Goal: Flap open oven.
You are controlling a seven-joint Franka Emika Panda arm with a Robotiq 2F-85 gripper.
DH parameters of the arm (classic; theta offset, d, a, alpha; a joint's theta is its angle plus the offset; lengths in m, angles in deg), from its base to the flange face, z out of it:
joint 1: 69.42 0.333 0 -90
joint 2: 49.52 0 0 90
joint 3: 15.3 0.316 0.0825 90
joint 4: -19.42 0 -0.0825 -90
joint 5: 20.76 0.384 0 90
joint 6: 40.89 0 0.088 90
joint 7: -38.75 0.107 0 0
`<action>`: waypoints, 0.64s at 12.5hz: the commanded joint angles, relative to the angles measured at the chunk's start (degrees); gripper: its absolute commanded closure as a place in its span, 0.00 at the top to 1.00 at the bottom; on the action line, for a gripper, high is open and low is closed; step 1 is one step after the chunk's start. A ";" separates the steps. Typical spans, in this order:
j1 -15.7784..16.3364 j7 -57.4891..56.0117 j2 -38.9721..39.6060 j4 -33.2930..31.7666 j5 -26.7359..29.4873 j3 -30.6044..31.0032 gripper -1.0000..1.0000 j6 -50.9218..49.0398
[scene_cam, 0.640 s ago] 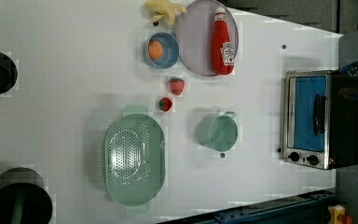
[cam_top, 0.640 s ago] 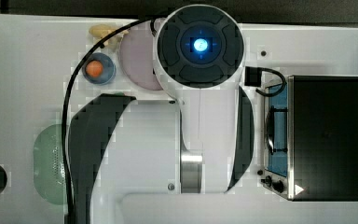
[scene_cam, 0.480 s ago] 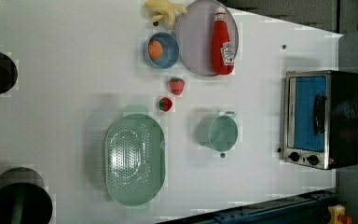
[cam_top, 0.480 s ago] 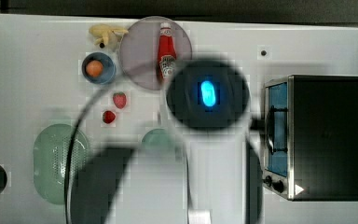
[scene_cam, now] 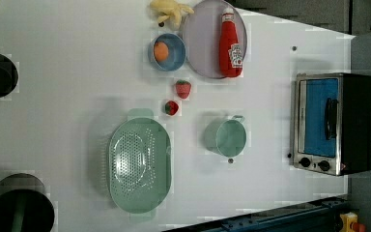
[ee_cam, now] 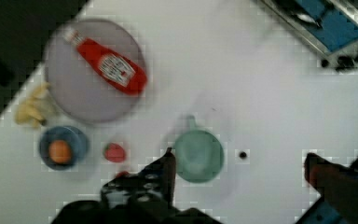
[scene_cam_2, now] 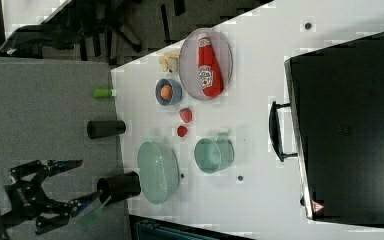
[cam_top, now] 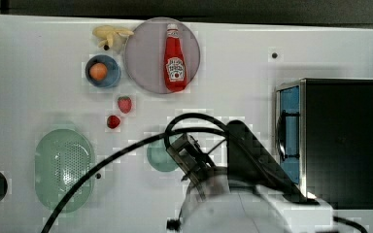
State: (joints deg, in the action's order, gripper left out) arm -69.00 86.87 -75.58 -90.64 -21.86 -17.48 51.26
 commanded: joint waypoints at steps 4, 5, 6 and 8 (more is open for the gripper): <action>-0.81 -3.10 4.55 -1.56 0.56 -0.55 0.22 -0.86; -0.88 -3.11 4.64 -1.93 0.55 -0.66 0.18 -0.86; -0.95 -3.46 4.66 -2.64 0.52 -0.81 0.18 -0.85; -1.03 -9.64 4.69 -4.63 0.15 -1.45 0.17 -0.72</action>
State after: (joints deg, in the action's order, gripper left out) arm -69.40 83.23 -69.23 -94.89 -22.26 -18.27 50.63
